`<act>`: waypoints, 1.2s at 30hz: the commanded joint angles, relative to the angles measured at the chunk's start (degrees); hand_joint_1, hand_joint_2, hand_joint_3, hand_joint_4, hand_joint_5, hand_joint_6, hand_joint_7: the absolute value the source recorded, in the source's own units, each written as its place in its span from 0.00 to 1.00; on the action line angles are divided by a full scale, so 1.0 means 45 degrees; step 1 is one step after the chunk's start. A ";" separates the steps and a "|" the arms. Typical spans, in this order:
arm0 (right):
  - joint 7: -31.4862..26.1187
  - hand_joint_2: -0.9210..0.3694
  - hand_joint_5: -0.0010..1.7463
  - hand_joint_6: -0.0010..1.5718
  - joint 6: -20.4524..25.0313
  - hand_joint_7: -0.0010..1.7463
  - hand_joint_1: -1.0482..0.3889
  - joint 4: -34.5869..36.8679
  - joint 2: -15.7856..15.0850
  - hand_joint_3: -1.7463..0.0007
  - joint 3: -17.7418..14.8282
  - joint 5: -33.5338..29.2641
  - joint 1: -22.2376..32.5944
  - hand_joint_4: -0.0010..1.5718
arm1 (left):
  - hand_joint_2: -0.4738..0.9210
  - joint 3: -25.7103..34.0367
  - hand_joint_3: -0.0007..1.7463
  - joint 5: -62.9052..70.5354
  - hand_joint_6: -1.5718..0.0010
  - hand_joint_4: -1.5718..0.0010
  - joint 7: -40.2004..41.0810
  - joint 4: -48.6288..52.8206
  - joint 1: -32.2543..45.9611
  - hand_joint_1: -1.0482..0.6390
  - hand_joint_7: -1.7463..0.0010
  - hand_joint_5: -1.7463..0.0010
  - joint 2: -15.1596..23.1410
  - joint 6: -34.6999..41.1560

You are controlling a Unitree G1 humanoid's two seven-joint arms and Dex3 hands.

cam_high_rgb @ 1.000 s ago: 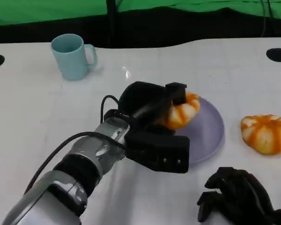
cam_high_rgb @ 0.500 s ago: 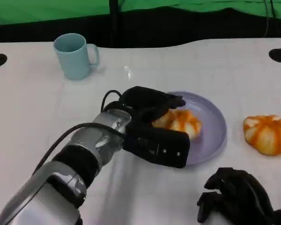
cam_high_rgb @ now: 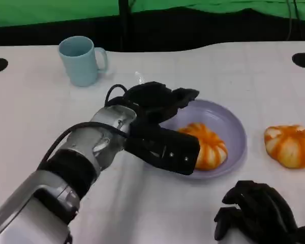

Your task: Grasp the bread from the table and place it into the plate.

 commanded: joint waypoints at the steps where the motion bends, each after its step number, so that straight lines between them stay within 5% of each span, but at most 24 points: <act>1: 0.0051 0.14 0.46 1.00 -0.0036 0.22 0.01 0.0025 -0.0121 1.00 -0.0063 0.0094 0.0043 0.98 | 1.00 0.0685 0.30 -0.0679 0.95 0.93 0.0302 -0.1242 0.1025 0.00 0.98 0.83 0.0928 -0.0645; 7: 0.0088 0.14 0.46 1.00 -0.0110 0.22 0.00 0.0089 -0.0117 1.00 -0.0082 0.0070 0.0000 0.98 | 1.00 0.1803 0.27 -0.1898 0.89 0.84 0.1067 -0.2574 0.2814 0.08 0.96 0.79 0.1569 -0.2177; 12: 0.0064 0.14 0.46 1.00 -0.0087 0.22 0.00 0.0086 -0.0108 1.00 -0.0092 0.0071 -0.0001 0.98 | 1.00 0.2062 0.26 -0.2002 0.85 0.79 0.1370 -0.2645 0.3107 0.12 0.95 0.78 0.1562 -0.2579; 13: 0.0026 0.14 0.46 1.00 -0.0040 0.22 0.00 0.0019 -0.0107 1.00 -0.0080 0.0068 0.0026 0.98 | 1.00 0.2920 0.26 -0.3724 0.85 0.79 0.1257 -0.2511 0.3928 0.12 0.95 0.78 0.1137 -0.3636; 14: -0.0003 0.14 0.46 1.00 -0.0005 0.22 0.01 -0.0032 -0.0106 1.00 -0.0071 0.0067 0.0046 0.98 | 1.00 0.3573 0.22 -0.5035 0.68 0.68 0.1151 -0.2395 0.4541 0.22 0.86 0.48 0.0815 -0.4449; 15: 0.0008 0.14 0.46 1.00 0.0007 0.22 0.01 -0.0042 -0.0109 1.00 -0.0071 0.0077 0.0050 0.98 | 1.00 0.4091 0.21 -0.6178 0.62 0.66 0.0911 -0.2338 0.5044 0.25 0.82 0.36 0.0573 -0.5084; 17: 0.0063 0.14 0.46 1.00 -0.0012 0.22 0.01 -0.0010 -0.0123 1.00 -0.0075 0.0088 0.0040 0.98 | 1.00 0.4556 0.20 -0.7355 0.53 0.62 0.0386 -0.2310 0.5536 0.29 0.73 0.20 0.0407 -0.5742; 20: 0.0120 0.15 0.46 1.00 0.0003 0.22 0.02 0.0022 -0.0114 1.00 -0.0104 0.0147 0.0043 0.98 | 1.00 0.5234 0.19 -0.9612 0.59 0.60 -0.1206 -0.2810 0.6527 0.28 0.35 0.03 0.0092 -0.5831; 27: 0.0054 0.15 0.46 1.00 0.0224 0.22 0.02 -0.0248 -0.0168 1.00 -0.0072 0.0156 0.0161 0.98 | 1.00 0.6068 0.22 -1.2180 0.64 0.53 -0.3486 -0.4396 0.8456 0.26 0.03 0.00 -0.0299 -0.4573; 36: -0.0085 0.15 0.46 1.00 0.0449 0.22 0.03 -0.0490 -0.0092 1.00 -0.0077 0.0201 0.0256 0.98 | 1.00 0.6761 0.18 -1.4489 0.60 0.48 -0.5181 -0.6716 1.0571 0.26 0.00 0.00 -0.0730 -0.1771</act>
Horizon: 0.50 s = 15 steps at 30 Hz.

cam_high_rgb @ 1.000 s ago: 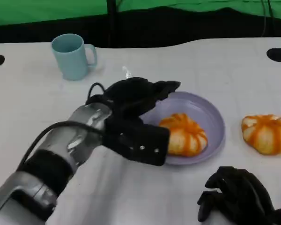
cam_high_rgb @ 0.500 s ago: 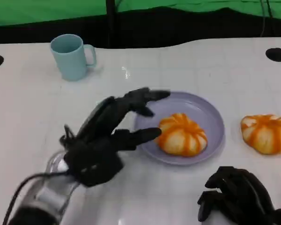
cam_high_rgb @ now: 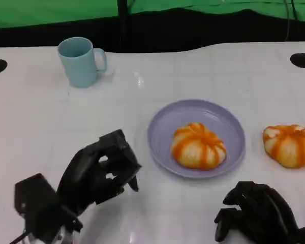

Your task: Grasp the bread from the table and place it into the plate.

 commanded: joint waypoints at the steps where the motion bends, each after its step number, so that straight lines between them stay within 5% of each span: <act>1: -0.0130 0.15 0.46 1.00 0.0171 0.22 0.03 -0.0199 -0.0077 1.00 -0.0045 0.0151 0.0116 0.98 | 1.00 0.0418 0.18 -0.0765 0.60 0.48 -0.0626 -0.0859 0.0761 0.26 0.00 0.00 -0.0107 0.0995; 15: -0.0030 0.16 0.45 1.00 0.0134 0.21 0.02 -0.0014 -0.0063 1.00 -0.0096 0.0259 -0.0050 0.99 | 1.00 0.1323 0.19 -0.2575 0.61 0.45 -0.1888 -0.1553 0.1582 0.28 0.00 0.00 -0.0804 0.3992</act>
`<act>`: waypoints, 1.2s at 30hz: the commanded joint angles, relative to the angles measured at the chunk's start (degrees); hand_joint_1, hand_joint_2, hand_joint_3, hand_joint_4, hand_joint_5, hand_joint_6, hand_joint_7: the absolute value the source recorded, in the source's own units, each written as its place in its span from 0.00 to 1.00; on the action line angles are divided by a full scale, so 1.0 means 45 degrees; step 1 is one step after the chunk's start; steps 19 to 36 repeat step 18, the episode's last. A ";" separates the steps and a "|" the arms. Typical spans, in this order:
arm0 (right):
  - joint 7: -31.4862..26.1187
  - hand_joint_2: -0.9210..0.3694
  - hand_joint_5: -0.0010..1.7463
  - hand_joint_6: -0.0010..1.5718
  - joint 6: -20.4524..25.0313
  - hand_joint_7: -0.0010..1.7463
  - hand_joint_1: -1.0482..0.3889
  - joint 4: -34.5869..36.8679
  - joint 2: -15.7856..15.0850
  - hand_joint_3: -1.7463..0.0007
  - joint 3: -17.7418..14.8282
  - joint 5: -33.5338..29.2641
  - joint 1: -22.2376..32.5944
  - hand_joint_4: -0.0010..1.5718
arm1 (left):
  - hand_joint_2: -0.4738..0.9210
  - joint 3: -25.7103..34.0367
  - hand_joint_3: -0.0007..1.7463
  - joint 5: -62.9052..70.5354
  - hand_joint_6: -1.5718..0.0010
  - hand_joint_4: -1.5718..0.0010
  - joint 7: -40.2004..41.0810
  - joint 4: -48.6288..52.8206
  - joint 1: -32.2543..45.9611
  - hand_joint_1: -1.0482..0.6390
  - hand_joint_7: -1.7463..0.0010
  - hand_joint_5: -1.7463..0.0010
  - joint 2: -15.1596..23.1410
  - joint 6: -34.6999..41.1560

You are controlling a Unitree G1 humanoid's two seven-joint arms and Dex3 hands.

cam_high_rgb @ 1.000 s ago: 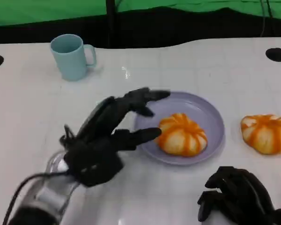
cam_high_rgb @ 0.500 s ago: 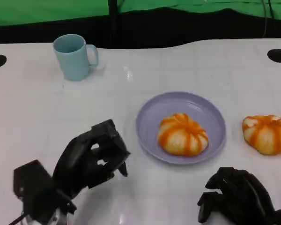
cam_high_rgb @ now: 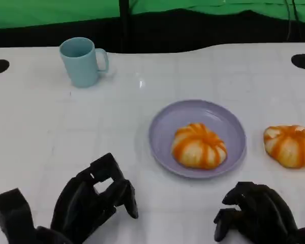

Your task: Grasp the bread from the table and place it into the plate.

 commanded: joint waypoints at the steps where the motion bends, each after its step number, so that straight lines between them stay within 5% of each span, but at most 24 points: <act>1: 0.0092 0.16 0.45 1.00 0.0029 0.21 0.02 0.0003 -0.0149 1.00 -0.0078 0.0188 -0.0076 0.99 | 1.00 0.0293 0.19 -0.0138 0.62 0.45 -0.0379 -0.0035 -0.0048 0.29 0.00 0.00 -0.0065 0.0416; 36: 0.0133 0.15 0.44 1.00 -0.0066 0.21 0.02 0.0157 -0.0279 1.00 -0.0103 0.0109 -0.0154 0.99 | 1.00 0.0641 0.16 0.0142 0.61 0.46 -0.0740 0.0389 -0.0253 0.27 0.00 0.00 -0.0314 0.0577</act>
